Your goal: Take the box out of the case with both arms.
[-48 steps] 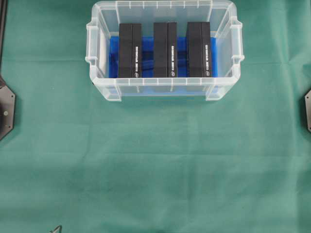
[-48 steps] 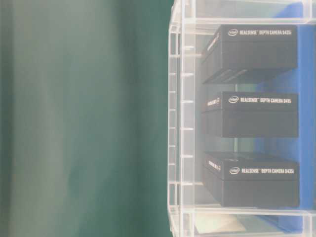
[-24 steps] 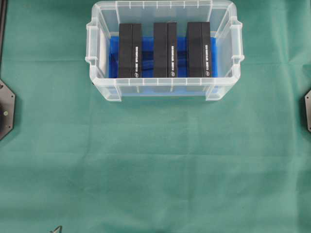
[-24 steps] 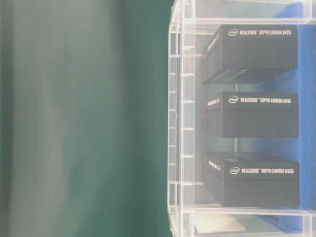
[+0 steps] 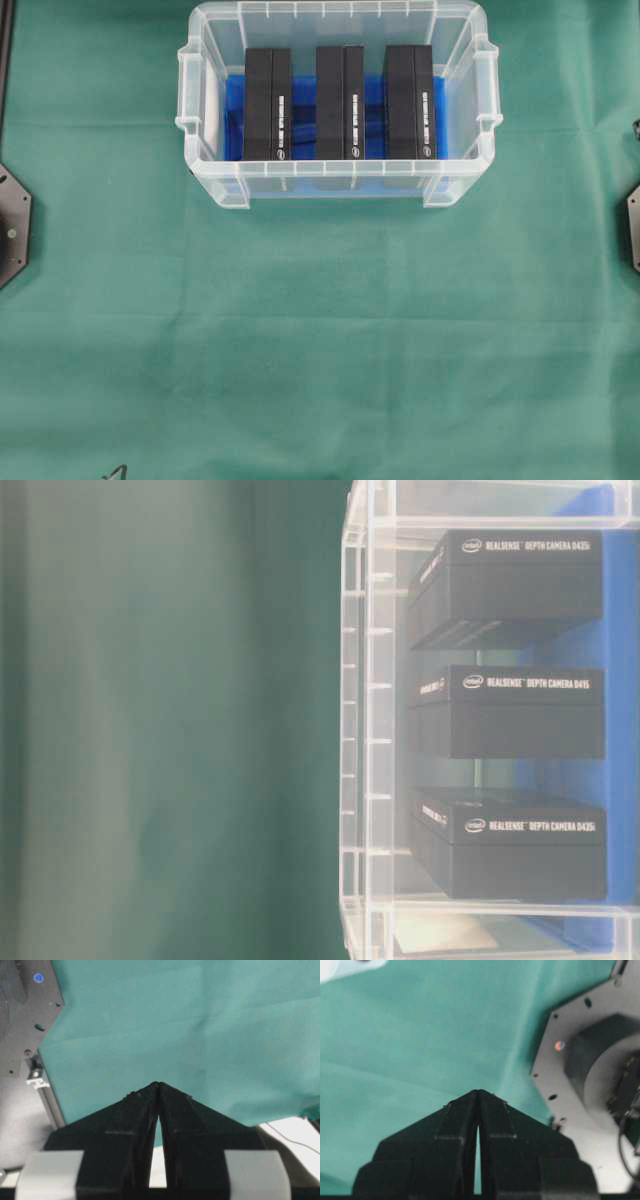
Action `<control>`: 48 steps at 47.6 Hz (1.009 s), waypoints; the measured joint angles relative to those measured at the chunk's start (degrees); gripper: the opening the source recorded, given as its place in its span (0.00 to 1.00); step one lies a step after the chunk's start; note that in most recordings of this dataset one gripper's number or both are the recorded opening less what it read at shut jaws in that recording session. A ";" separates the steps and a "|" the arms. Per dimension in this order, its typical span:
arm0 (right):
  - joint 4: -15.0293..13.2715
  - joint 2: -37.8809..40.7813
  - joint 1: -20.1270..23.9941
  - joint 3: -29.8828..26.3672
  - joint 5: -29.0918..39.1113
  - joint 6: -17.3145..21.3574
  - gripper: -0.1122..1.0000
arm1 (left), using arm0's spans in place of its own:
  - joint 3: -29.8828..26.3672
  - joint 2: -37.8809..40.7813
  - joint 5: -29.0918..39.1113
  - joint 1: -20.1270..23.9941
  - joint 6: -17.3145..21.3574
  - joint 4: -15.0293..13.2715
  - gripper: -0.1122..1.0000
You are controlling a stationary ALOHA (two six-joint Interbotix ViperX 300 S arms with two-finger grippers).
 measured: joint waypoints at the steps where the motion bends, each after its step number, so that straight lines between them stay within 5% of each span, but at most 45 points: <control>1: 0.00 0.00 0.00 0.00 0.09 0.35 0.10 | 0.09 0.00 0.00 0.00 0.00 0.00 0.10; 19: -1.14 0.18 -2.29 0.00 -0.09 -0.88 0.10 | 0.00 0.09 0.09 3.78 3.25 0.00 0.10; 38: -3.25 1.76 -22.41 -0.09 -6.33 -21.88 0.10 | -0.79 2.29 -1.23 23.91 25.05 0.00 0.10; 48: -1.93 3.69 -26.46 -0.62 -7.12 -27.33 0.10 | -1.23 3.43 -1.58 28.74 31.11 -0.09 0.10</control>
